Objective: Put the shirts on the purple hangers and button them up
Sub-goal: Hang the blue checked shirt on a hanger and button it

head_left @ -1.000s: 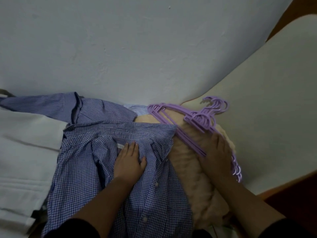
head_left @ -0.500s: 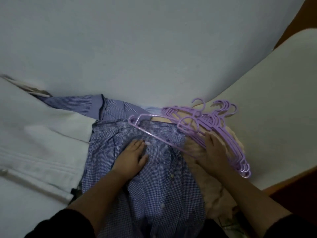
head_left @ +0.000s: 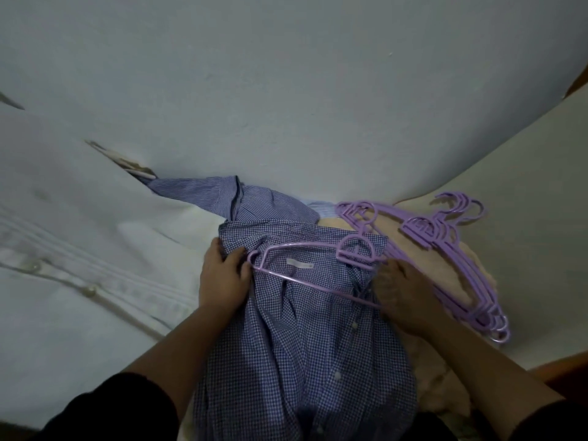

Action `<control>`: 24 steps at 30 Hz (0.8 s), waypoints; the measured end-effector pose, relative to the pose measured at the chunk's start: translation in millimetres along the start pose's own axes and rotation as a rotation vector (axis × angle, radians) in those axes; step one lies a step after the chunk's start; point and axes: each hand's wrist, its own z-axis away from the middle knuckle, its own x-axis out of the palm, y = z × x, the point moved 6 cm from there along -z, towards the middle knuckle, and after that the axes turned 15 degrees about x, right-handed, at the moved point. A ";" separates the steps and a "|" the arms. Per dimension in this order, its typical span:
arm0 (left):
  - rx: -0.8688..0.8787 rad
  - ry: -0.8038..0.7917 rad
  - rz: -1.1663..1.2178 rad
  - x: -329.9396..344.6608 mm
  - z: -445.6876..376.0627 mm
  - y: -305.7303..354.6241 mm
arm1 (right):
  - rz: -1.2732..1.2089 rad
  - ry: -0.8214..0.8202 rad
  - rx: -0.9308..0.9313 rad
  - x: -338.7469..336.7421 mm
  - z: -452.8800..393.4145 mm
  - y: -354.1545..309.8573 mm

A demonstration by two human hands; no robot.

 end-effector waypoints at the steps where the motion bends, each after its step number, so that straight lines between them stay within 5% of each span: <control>1: -0.026 -0.028 0.008 2.4 -2.0 -1.5 | 0.029 -0.010 -0.032 6.9 -2.2 0.3; 5: -0.093 -0.144 0.113 12.0 -9.7 -1.6 | -0.080 0.021 0.135 -36.9 17.3 -15.6; 13: -0.049 -0.141 0.286 -8.1 -22.0 42.3 | -0.047 0.034 0.163 -37.5 13.2 -22.9; 20: 0.059 -0.068 0.585 -21.2 -15.3 87.5 | -0.078 0.149 0.005 -51.5 12.6 -78.6; 24: -0.018 -0.103 0.648 -14.0 4.8 71.1 | -0.048 0.055 0.018 -38.3 7.7 -90.8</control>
